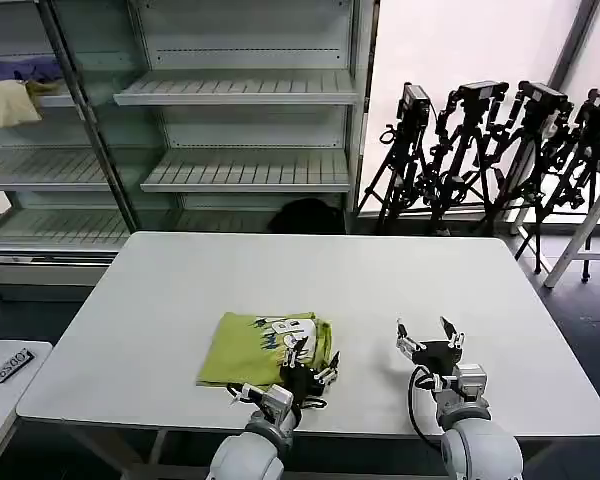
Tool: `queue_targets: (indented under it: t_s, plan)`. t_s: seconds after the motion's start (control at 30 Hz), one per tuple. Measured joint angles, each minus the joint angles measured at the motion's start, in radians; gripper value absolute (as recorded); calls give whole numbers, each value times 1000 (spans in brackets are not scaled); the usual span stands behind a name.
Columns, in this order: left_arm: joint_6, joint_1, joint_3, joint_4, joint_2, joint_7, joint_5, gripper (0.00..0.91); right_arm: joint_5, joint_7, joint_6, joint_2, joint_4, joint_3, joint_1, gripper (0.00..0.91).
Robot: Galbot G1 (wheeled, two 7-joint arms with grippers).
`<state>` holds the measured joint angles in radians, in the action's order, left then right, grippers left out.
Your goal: Fold and organize the clothes.
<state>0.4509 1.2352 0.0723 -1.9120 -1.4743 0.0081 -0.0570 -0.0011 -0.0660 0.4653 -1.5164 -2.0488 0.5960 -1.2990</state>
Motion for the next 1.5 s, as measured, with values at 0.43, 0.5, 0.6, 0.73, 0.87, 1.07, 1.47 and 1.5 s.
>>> queue_targets:
  t_s: [0.43, 0.5, 0.6, 0.73, 0.87, 1.07, 1.47, 1.5]
  plan:
    - [-74, -11, 28, -21, -11, 8, 98, 907, 2, -1, 1, 2, -8, 0, -2, 907]
    - [-87, -13, 62, -48, 3, 16, 131, 907, 2, -1, 1, 3, -9, -1, 0, 907]
    - [-100, -8, 140, -84, 34, 34, 173, 907, 2, -2, 2, 4, -12, -7, 2, 907]
    - [-113, 4, 272, -100, 90, 61, 218, 907, -2, -3, 4, 2, -12, -16, 6, 907]
    - [-114, 29, 392, -98, 145, 87, 249, 907, -9, -3, 5, -3, -12, -25, 8, 907]
    - [-94, 77, 476, -78, 175, 120, 284, 907, -18, -3, 5, -6, -16, -29, 4, 907]
    - [-36, 118, 501, -60, 181, 131, 367, 907, -27, -5, 4, -8, -14, -30, -1, 907]
    - [-33, 117, 501, -57, 180, 130, 369, 907, -28, -5, 4, -9, -13, -31, 0, 907]
